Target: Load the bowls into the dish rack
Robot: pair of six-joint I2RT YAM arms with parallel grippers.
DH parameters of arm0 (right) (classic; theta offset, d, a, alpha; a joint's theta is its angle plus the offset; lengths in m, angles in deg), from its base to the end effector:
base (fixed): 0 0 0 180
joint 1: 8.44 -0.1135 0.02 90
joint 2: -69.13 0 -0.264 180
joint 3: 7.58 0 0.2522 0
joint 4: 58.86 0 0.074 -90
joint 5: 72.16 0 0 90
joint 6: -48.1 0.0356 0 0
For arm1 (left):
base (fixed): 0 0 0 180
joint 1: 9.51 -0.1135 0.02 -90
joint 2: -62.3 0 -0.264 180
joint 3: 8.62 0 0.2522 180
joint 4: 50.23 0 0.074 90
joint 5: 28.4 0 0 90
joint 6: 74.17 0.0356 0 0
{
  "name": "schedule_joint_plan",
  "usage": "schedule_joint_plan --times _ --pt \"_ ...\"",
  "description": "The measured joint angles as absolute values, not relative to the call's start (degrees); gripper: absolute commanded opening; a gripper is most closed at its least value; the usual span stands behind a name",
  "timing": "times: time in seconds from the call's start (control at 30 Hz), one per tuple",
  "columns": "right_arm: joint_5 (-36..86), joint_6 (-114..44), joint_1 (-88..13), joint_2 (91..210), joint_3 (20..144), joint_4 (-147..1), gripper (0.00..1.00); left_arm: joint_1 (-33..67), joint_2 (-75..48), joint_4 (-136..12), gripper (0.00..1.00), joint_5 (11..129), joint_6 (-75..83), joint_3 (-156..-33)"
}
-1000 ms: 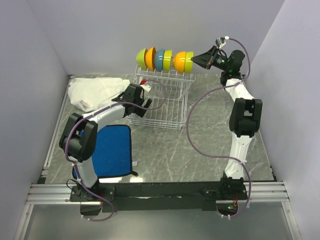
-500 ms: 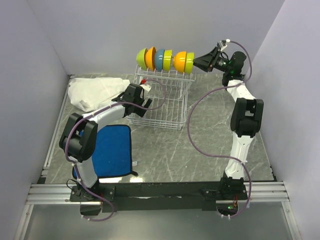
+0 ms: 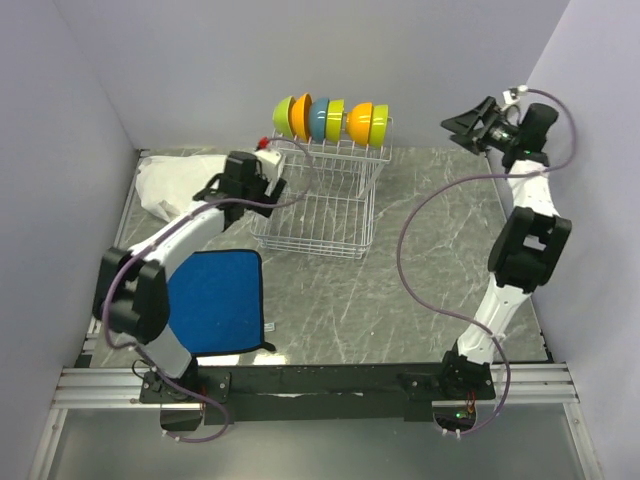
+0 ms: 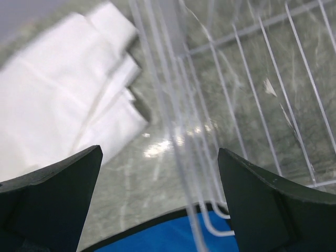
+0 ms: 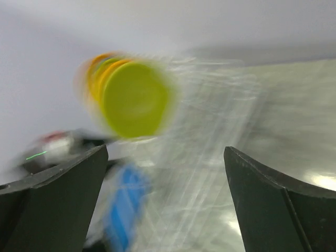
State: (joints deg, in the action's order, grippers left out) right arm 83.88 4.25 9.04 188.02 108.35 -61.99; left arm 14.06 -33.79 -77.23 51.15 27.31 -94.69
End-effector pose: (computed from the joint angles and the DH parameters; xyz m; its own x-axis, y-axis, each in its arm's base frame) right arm 0.4746 -0.1154 0.3222 -0.6072 0.4982 -0.6189 -0.4430 0.4344 0.7842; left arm 0.3540 -0.1474 0.2665 -0.4890 0.4269 -0.7607 0.3651 0.8922 0.2659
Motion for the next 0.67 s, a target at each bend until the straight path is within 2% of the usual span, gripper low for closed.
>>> schedule_joint_plan --times 0.13,0.27,0.47,0.67 --pt "64.1 -18.8 11.1 182.4 109.9 -84.0 1.0 12.1 -25.1 -75.1 0.99 53.5 28.9 -91.9" --pt "45.2 -31.2 6.9 173.6 104.2 -92.8 1.0 10.9 -13.4 -71.0 0.99 54.8 29.7 -84.1" --pt "28.2 -35.9 1.4 164.0 92.6 -96.8 1.0 2.7 -6.4 -66.2 1.0 54.5 28.1 -78.3" --pt "21.8 -37.3 1.5 156.9 83.2 -99.7 1.0 -4.6 -2.9 -66.1 0.99 54.3 26.8 -73.0"
